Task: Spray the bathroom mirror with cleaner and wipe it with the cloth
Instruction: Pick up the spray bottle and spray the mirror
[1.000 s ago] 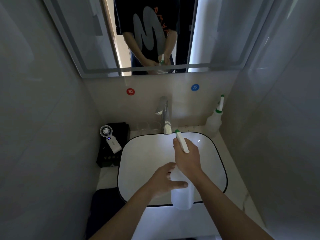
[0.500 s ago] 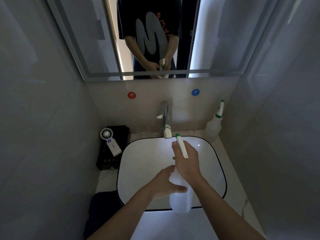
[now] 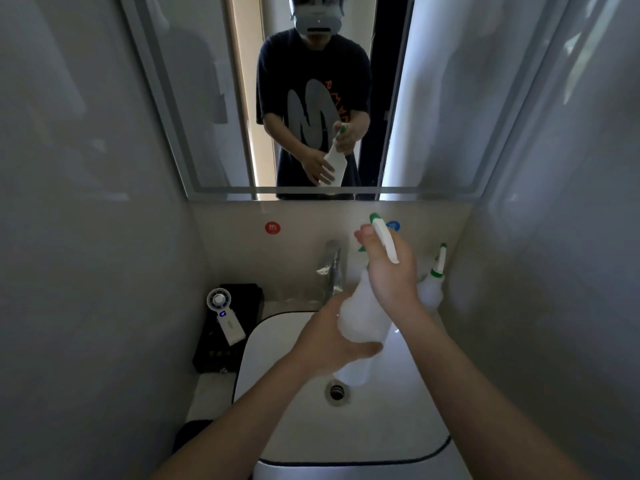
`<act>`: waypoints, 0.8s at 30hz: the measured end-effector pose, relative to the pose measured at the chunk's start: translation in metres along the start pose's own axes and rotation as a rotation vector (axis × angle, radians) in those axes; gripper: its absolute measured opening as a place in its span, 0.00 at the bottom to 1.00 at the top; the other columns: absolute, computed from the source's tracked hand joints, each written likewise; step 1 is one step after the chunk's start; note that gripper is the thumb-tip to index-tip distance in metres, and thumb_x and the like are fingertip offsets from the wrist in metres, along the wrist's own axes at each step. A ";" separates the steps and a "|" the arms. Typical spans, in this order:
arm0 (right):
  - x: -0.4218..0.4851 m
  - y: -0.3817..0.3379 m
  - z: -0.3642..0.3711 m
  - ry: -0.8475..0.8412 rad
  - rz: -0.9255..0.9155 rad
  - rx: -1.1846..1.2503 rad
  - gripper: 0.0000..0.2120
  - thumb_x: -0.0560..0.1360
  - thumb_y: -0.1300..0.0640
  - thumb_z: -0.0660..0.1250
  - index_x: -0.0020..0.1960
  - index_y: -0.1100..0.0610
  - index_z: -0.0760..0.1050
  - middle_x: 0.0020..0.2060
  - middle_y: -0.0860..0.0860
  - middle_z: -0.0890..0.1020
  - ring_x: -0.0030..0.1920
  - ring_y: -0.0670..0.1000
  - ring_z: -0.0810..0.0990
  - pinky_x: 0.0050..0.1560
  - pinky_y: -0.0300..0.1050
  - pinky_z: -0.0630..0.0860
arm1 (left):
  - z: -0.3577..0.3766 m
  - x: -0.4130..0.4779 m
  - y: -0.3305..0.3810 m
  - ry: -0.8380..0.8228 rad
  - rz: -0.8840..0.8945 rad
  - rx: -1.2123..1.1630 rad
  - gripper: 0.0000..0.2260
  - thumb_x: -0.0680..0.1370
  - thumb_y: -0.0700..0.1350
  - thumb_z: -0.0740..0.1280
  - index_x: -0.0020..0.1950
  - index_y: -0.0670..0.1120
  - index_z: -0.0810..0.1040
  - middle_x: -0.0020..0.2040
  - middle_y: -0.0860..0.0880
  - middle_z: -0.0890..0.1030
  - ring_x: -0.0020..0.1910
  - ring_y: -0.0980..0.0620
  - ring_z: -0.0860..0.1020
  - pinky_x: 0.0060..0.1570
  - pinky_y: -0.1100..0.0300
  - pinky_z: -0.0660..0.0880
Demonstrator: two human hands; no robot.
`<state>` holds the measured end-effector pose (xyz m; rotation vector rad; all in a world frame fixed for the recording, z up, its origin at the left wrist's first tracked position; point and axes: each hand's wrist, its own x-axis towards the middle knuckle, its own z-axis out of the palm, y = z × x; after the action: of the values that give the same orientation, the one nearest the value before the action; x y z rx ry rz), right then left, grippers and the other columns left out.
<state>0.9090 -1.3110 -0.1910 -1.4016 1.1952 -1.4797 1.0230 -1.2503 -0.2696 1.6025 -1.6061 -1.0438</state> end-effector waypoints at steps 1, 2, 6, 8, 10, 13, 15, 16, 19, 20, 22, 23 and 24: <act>0.004 -0.005 0.001 -0.016 -0.009 -0.011 0.10 0.82 0.51 0.65 0.44 0.47 0.80 0.43 0.51 0.86 0.41 0.42 0.81 0.43 0.31 0.74 | -0.004 0.001 0.005 0.010 0.013 0.006 0.39 0.65 0.57 0.83 0.71 0.59 0.69 0.62 0.58 0.78 0.60 0.54 0.78 0.58 0.51 0.79; 0.007 -0.008 0.002 -0.036 -0.013 -0.029 0.11 0.82 0.49 0.64 0.44 0.49 0.81 0.44 0.51 0.86 0.43 0.44 0.82 0.44 0.33 0.75 | -0.006 0.001 0.010 0.014 0.025 0.018 0.38 0.64 0.57 0.83 0.71 0.59 0.70 0.62 0.59 0.78 0.59 0.55 0.78 0.57 0.53 0.79; 0.013 -0.012 0.008 -0.132 -0.013 -0.146 0.22 0.82 0.43 0.61 0.44 0.61 0.80 0.41 0.57 0.84 0.43 0.54 0.82 0.42 0.38 0.74 | -0.012 -0.001 0.018 -0.002 0.055 0.095 0.38 0.63 0.60 0.83 0.69 0.59 0.70 0.59 0.61 0.80 0.58 0.56 0.79 0.57 0.53 0.80; 0.012 -0.010 0.011 -0.151 -0.013 -0.175 0.25 0.83 0.43 0.60 0.44 0.65 0.79 0.41 0.62 0.83 0.43 0.58 0.81 0.36 0.36 0.71 | -0.013 -0.003 0.018 -0.012 0.049 0.116 0.39 0.63 0.61 0.82 0.70 0.59 0.71 0.59 0.61 0.80 0.59 0.56 0.79 0.58 0.52 0.80; 0.013 -0.008 0.012 -0.143 -0.008 -0.194 0.26 0.83 0.44 0.58 0.41 0.64 0.79 0.40 0.60 0.83 0.41 0.57 0.81 0.34 0.34 0.70 | -0.014 -0.002 0.018 -0.021 0.042 0.140 0.40 0.62 0.61 0.82 0.71 0.59 0.70 0.60 0.60 0.80 0.59 0.55 0.79 0.59 0.52 0.80; 0.015 -0.010 0.012 -0.089 0.036 -0.225 0.26 0.83 0.44 0.57 0.40 0.63 0.79 0.38 0.57 0.84 0.40 0.54 0.82 0.33 0.33 0.70 | -0.017 0.000 0.018 -0.040 0.041 0.138 0.40 0.60 0.63 0.81 0.69 0.59 0.71 0.59 0.60 0.81 0.59 0.55 0.80 0.59 0.50 0.81; 0.016 -0.014 0.012 -0.044 0.049 -0.227 0.26 0.83 0.45 0.58 0.39 0.63 0.79 0.37 0.56 0.84 0.38 0.51 0.82 0.35 0.36 0.73 | -0.019 0.002 0.020 -0.046 0.044 0.146 0.40 0.59 0.64 0.81 0.68 0.60 0.72 0.59 0.60 0.81 0.59 0.55 0.80 0.59 0.49 0.81; 0.016 -0.015 0.011 -0.027 0.050 -0.219 0.26 0.83 0.45 0.58 0.39 0.63 0.79 0.37 0.56 0.84 0.38 0.52 0.82 0.38 0.40 0.75 | -0.020 0.003 0.021 -0.050 0.048 0.152 0.39 0.60 0.64 0.81 0.68 0.60 0.72 0.59 0.60 0.81 0.59 0.55 0.80 0.59 0.49 0.81; 0.015 -0.016 0.008 0.008 0.064 -0.187 0.25 0.82 0.43 0.60 0.38 0.63 0.77 0.36 0.60 0.83 0.40 0.59 0.83 0.45 0.54 0.79 | -0.018 0.004 0.025 -0.065 0.068 0.186 0.39 0.62 0.61 0.82 0.70 0.60 0.70 0.61 0.59 0.80 0.60 0.55 0.79 0.60 0.49 0.80; 0.015 -0.014 0.007 0.025 0.080 -0.186 0.25 0.82 0.43 0.60 0.38 0.62 0.77 0.35 0.60 0.83 0.40 0.60 0.83 0.45 0.56 0.80 | -0.017 0.005 0.025 -0.069 0.079 0.193 0.40 0.63 0.61 0.82 0.70 0.60 0.70 0.62 0.60 0.80 0.61 0.55 0.79 0.60 0.49 0.80; 0.016 -0.010 0.003 0.067 0.100 -0.191 0.25 0.81 0.42 0.61 0.37 0.61 0.76 0.34 0.60 0.83 0.39 0.61 0.83 0.44 0.58 0.81 | -0.014 0.005 0.027 -0.074 0.095 0.203 0.39 0.62 0.61 0.82 0.70 0.60 0.70 0.61 0.60 0.80 0.60 0.55 0.79 0.60 0.49 0.80; 0.016 -0.009 0.001 0.081 0.101 -0.184 0.25 0.81 0.42 0.62 0.37 0.61 0.77 0.34 0.60 0.83 0.39 0.61 0.83 0.44 0.58 0.81 | -0.012 0.006 0.028 -0.076 0.100 0.208 0.39 0.63 0.61 0.82 0.70 0.61 0.70 0.61 0.60 0.80 0.60 0.55 0.79 0.60 0.50 0.80; 0.016 -0.009 -0.002 0.084 0.095 -0.178 0.24 0.81 0.43 0.62 0.38 0.61 0.77 0.34 0.60 0.83 0.39 0.60 0.83 0.43 0.56 0.81 | -0.010 0.006 0.030 -0.079 0.101 0.213 0.38 0.63 0.60 0.82 0.69 0.60 0.71 0.60 0.60 0.80 0.59 0.55 0.79 0.59 0.50 0.80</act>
<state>0.9058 -1.3239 -0.1772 -1.3891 1.4566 -1.4061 1.0164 -1.2593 -0.2395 1.6131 -1.8843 -0.9186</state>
